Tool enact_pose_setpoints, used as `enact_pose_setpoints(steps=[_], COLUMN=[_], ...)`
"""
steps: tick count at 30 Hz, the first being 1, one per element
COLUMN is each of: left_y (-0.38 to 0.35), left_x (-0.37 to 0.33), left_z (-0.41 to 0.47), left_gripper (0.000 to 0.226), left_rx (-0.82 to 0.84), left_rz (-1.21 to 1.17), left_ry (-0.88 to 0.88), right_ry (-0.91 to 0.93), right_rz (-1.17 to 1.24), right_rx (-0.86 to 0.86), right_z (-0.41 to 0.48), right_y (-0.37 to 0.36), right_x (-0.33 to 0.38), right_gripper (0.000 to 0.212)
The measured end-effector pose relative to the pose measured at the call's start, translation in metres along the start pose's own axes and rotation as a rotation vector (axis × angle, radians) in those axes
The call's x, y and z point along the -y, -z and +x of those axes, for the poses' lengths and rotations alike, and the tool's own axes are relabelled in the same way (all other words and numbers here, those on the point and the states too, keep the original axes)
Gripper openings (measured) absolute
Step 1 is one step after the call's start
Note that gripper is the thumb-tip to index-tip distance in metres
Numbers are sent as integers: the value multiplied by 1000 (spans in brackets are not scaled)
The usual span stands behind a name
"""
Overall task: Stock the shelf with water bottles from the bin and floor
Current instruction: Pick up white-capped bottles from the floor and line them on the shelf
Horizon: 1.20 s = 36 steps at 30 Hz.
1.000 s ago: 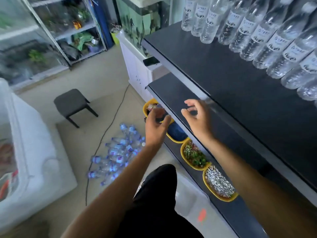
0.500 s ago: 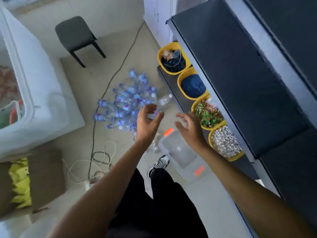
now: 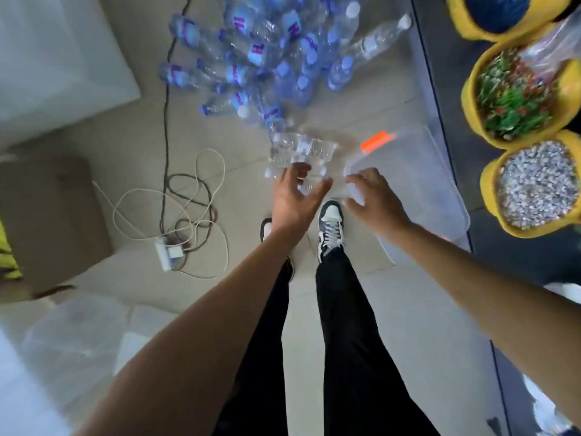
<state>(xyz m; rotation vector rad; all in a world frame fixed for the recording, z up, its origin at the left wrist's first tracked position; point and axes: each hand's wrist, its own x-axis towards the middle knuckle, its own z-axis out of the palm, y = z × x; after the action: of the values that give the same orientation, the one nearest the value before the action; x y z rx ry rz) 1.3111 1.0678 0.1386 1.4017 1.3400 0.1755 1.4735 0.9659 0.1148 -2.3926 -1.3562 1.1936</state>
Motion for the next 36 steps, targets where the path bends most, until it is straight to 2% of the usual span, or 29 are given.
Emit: enact_pose_setpoints(steps=[3,6,10,13,18,24,26,28,31,33,36], left_y=[-27,-56,-90,-105,-123,-139,-141,-141,-141,-142,-149], left_x=[68,130,195,227,245,252,258,265,281,293,306], left_z=[28,54,81,95,111,125,132,143,162,177,201], left_gripper=[48,46,40,43,47,40,44,52,69,76,75], left_rx=[46,45,1,-19,-40,-114,-155,-191,-185,-159,-156], left_rz=[10,13,-4,10,-12,-43,-44,-64,-146,-192,-277], left_ry=[36,75,140,176,193,273,338,470,680,749,821], right_ry=[-10,41,30,38,-15,-216,-282,-290,-231,-191,-156], right_rz=[-241,-450,-636,-782,-830,-786,-725,-574,-276,-147,-96], right_rx=[138,185,174,254,354,728,789,663,342,238,143], right_z=[56,120,190,208,197,155,152,160,195,223,249], right_y=[-50,-84,-99,-99,-122,-169,-182,-195,-213,-227,-252], right_x=[-40,-81,-122,-133,-144,-168,-174,-179,-174,-164,-154], right_gripper=[49,56,74,75,44,44,40,33,33,42,47])
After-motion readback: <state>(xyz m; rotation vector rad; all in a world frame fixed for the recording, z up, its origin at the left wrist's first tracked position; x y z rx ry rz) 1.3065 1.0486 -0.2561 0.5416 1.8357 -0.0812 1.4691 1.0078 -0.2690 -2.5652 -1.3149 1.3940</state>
